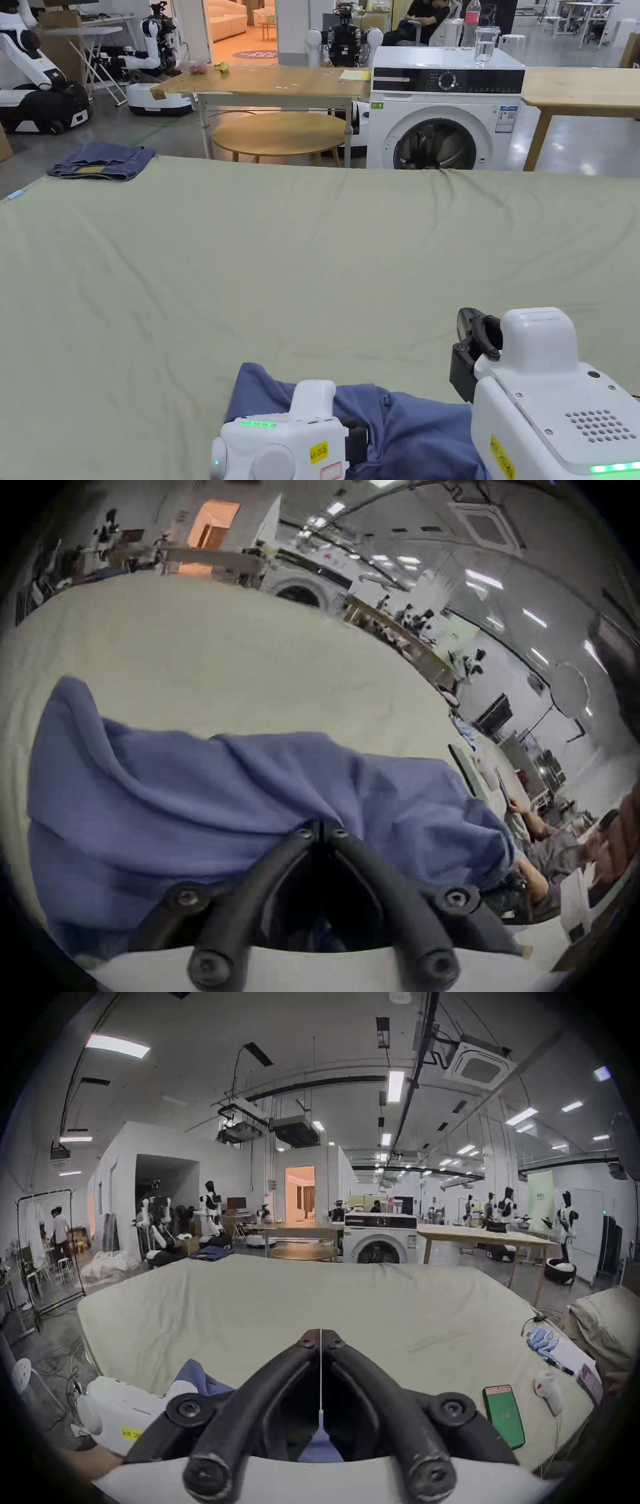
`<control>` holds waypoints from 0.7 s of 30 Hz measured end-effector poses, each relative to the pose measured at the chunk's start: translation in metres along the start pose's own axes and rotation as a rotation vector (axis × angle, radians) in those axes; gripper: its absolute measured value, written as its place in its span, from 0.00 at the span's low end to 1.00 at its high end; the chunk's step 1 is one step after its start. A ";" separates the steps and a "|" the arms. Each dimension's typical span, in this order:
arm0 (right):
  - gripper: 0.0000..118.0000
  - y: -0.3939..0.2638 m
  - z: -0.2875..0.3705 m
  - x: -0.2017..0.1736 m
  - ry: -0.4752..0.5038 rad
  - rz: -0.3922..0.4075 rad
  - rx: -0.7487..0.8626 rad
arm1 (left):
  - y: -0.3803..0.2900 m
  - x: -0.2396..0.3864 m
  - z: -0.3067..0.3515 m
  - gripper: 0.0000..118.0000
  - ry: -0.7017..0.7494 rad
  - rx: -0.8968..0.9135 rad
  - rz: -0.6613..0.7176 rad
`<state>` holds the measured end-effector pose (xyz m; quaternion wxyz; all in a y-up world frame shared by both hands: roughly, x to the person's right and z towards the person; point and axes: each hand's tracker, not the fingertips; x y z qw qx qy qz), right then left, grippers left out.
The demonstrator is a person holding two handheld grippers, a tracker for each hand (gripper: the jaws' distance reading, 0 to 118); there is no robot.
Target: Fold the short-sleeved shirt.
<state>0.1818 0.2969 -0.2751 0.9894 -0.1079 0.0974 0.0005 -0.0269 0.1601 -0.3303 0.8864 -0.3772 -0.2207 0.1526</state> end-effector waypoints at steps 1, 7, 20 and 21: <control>0.00 0.000 0.000 0.001 -0.001 -0.002 -0.001 | -0.002 0.001 0.003 0.00 0.017 -0.006 -0.020; 0.00 -0.001 0.000 -0.001 0.014 -0.005 -0.006 | 0.002 -0.040 0.058 0.00 0.064 0.143 0.127; 0.00 0.000 0.001 -0.017 0.089 -0.003 -0.007 | -0.016 -0.168 0.090 1.00 -0.242 0.079 0.699; 0.00 0.001 0.001 -0.017 0.089 -0.002 -0.006 | -0.023 -0.175 0.075 1.00 -0.332 0.096 0.754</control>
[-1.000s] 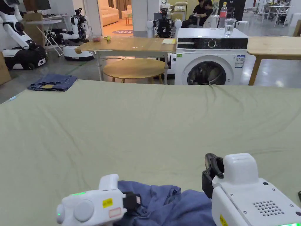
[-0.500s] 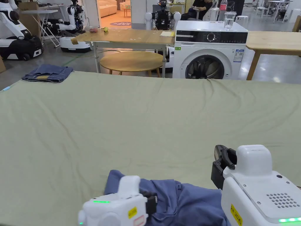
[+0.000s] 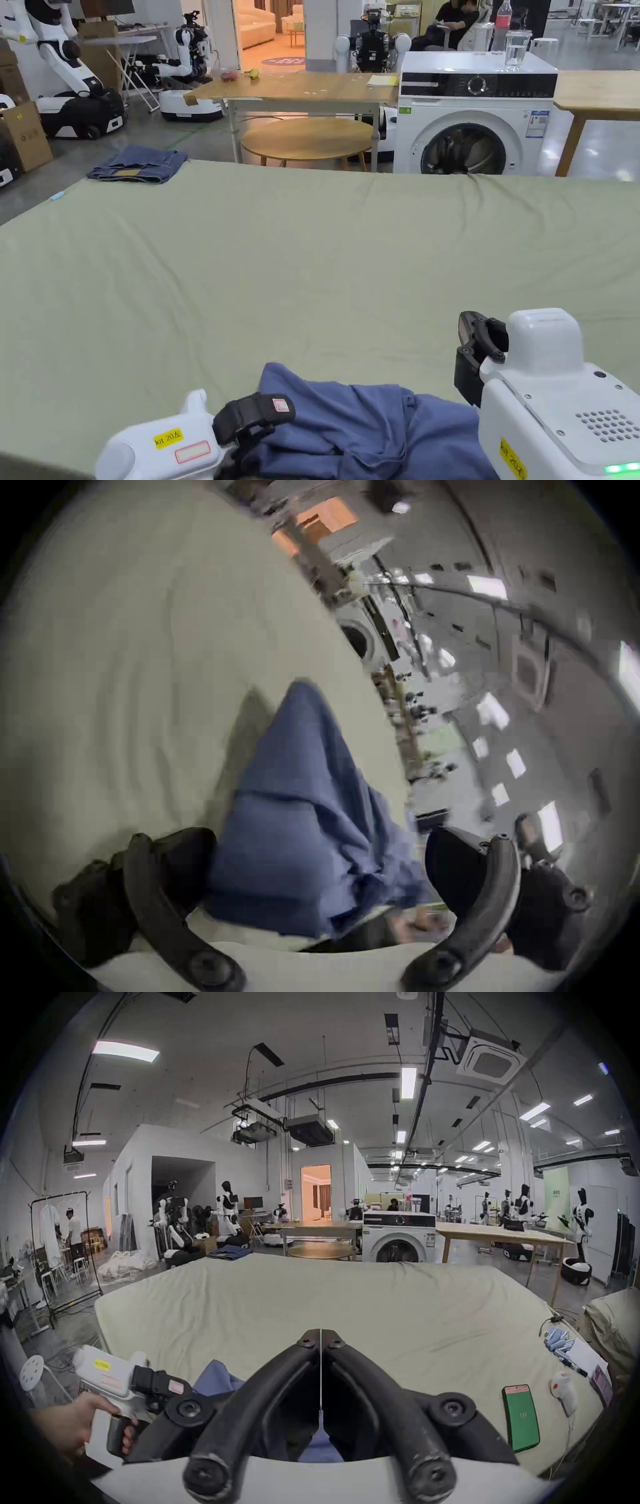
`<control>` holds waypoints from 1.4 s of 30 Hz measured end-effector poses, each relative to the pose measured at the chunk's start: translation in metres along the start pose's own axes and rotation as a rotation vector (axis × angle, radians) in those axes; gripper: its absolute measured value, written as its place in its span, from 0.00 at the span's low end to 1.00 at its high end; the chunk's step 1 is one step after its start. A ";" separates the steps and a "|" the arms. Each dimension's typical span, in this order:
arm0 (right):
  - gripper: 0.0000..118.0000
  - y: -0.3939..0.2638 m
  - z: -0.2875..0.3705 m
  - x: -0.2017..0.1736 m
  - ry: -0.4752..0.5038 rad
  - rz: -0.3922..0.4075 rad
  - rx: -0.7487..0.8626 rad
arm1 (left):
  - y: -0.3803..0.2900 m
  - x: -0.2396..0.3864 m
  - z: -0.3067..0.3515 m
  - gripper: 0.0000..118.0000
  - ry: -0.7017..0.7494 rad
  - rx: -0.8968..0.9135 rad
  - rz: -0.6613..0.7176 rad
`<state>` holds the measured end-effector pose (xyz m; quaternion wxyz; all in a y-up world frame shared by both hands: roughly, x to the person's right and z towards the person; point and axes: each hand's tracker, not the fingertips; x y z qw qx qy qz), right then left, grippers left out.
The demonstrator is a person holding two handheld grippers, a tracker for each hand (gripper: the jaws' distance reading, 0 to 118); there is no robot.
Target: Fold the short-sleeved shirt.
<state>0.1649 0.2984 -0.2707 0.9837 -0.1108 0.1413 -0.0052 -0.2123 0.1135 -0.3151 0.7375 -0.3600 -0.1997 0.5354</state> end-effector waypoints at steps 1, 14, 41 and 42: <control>0.00 0.000 0.000 0.000 0.001 0.000 0.001 | -0.001 -0.003 -0.006 1.00 -0.109 0.009 0.020; 0.00 0.002 0.003 0.008 -0.033 0.012 0.007 | 0.009 0.027 -0.007 0.09 0.219 0.167 -0.190; 0.00 0.004 0.005 0.015 -0.045 0.003 0.008 | -0.148 0.152 -0.107 0.71 0.641 -0.064 -1.455; 0.00 0.004 0.005 0.016 -0.046 0.001 0.010 | -0.139 0.164 -0.094 0.72 0.561 -0.049 -1.384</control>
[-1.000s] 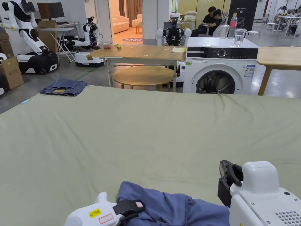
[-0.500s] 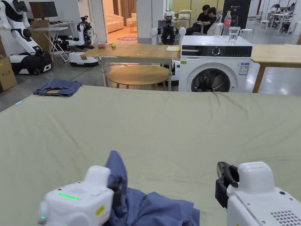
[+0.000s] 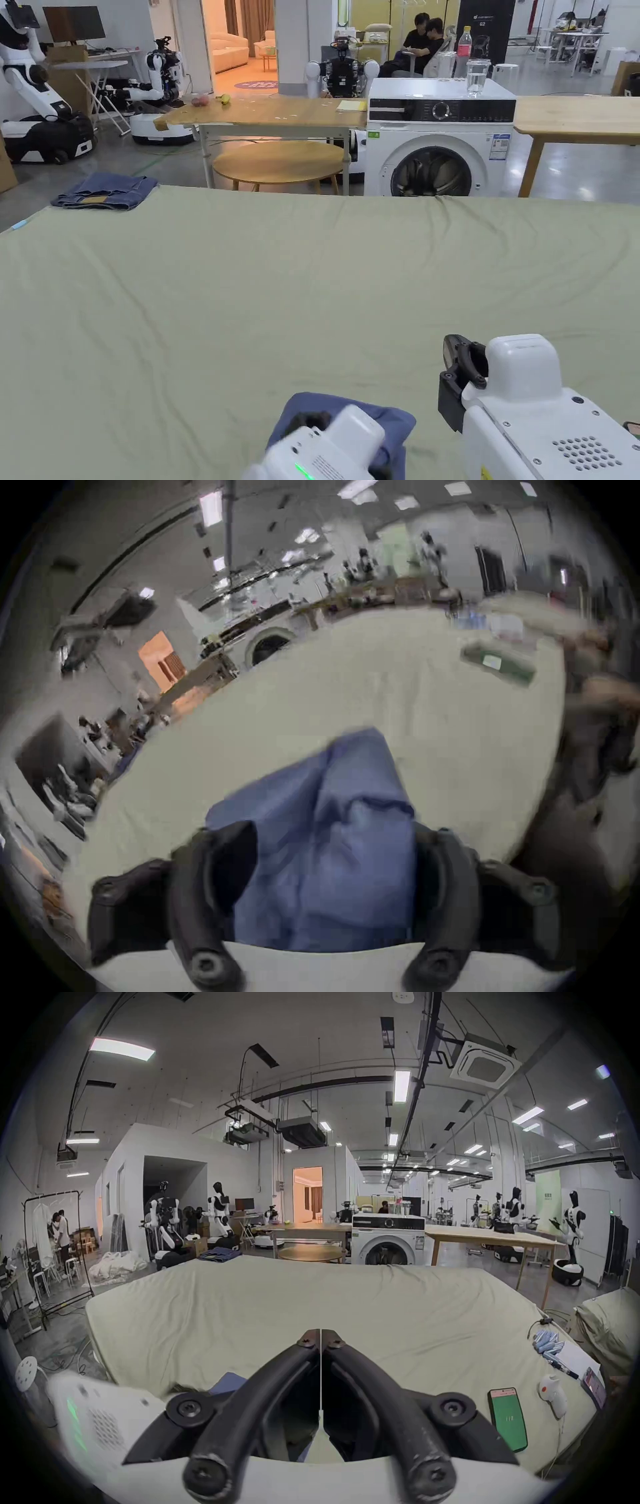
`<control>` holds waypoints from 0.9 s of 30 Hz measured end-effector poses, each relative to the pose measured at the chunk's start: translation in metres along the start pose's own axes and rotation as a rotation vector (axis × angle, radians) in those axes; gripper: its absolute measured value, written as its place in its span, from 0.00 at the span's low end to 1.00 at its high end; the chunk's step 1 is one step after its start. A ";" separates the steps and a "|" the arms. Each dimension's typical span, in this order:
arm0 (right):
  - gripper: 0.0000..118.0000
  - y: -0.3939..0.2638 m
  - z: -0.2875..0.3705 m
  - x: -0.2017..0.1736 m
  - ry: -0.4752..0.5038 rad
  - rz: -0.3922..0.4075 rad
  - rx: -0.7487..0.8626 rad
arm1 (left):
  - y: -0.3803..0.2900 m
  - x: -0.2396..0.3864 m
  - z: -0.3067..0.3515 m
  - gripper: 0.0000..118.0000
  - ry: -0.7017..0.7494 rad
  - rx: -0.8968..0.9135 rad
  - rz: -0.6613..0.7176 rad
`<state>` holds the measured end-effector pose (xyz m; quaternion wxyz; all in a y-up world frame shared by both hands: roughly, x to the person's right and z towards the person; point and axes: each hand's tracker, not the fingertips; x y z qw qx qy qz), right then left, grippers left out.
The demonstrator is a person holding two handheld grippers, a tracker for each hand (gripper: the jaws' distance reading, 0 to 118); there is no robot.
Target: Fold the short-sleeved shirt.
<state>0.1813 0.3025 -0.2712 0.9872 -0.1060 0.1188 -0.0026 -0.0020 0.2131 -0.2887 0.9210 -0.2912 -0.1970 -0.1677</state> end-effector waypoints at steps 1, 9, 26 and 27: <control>0.00 0.000 0.000 0.000 0.001 0.000 -0.002 | 0.005 -0.013 0.012 0.72 -0.037 0.032 0.086; 0.00 -0.006 -0.006 0.003 0.007 -0.015 -0.037 | -0.008 -0.102 0.028 0.75 -0.241 0.119 0.679; 0.00 -0.051 -0.044 0.007 0.178 -0.199 -0.286 | -0.028 -0.055 -0.012 0.06 -0.453 -0.042 0.721; 0.00 -0.059 -0.050 0.006 0.234 -0.252 -0.327 | -0.029 -0.068 -0.002 0.07 -0.443 -0.010 0.741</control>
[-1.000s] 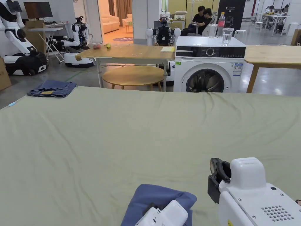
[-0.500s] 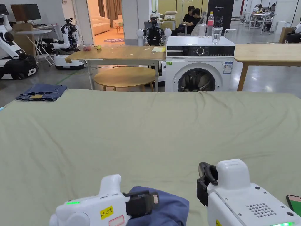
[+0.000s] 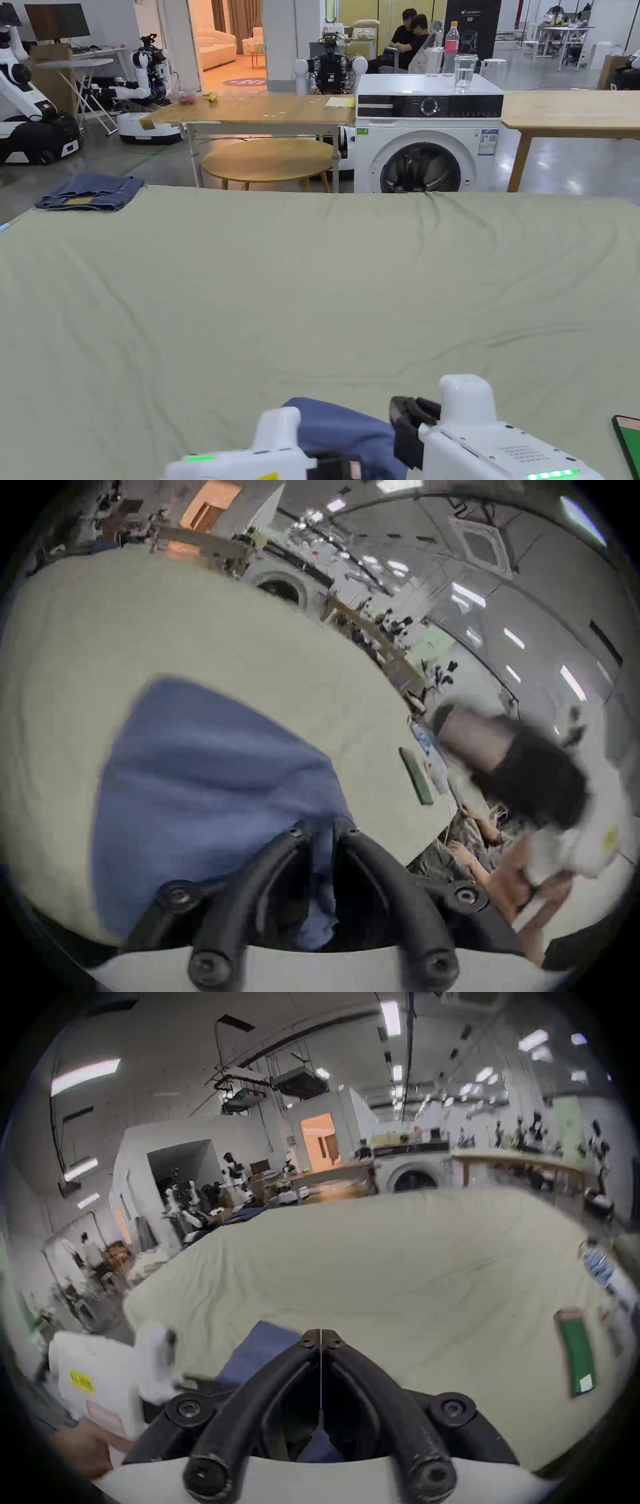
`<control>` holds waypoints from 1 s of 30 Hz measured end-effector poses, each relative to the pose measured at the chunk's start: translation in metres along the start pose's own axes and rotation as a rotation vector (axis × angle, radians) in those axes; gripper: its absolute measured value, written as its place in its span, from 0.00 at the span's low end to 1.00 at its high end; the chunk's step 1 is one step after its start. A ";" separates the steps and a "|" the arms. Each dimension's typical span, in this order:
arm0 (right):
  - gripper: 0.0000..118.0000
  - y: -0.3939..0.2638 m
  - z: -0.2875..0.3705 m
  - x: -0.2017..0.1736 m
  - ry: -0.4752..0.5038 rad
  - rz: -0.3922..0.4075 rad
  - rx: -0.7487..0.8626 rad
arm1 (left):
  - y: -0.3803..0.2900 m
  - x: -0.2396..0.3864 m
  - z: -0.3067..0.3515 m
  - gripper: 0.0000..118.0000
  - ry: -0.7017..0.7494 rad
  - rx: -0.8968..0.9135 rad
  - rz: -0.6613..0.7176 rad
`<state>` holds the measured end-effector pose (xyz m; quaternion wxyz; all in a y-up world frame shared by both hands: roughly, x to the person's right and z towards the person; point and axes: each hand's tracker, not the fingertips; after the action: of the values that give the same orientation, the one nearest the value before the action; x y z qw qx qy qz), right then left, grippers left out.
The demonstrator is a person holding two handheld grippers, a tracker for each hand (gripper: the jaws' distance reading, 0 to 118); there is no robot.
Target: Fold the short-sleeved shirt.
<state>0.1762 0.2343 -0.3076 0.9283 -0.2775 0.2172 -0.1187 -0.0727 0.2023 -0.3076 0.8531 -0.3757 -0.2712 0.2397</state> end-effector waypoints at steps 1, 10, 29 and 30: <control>0.00 -0.006 -0.008 0.002 0.036 -0.043 -0.029 | 0.004 -0.006 0.011 0.06 0.013 0.032 0.010; 0.00 -0.058 -0.059 0.017 -0.021 -0.105 -0.322 | 0.004 -0.108 0.049 0.97 -0.078 0.106 0.379; 0.00 -0.040 -0.017 0.005 0.048 -0.081 -0.102 | 0.050 -0.169 0.062 0.26 -0.074 0.084 0.414; 0.00 -0.040 -0.019 0.002 0.041 -0.063 -0.101 | 0.063 -0.186 0.082 0.26 -0.042 0.101 0.395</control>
<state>0.1650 0.1922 -0.3002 0.9042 -0.3284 0.2332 -0.1425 -0.2757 0.1684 -0.3614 0.8014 -0.3735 -0.1974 0.4235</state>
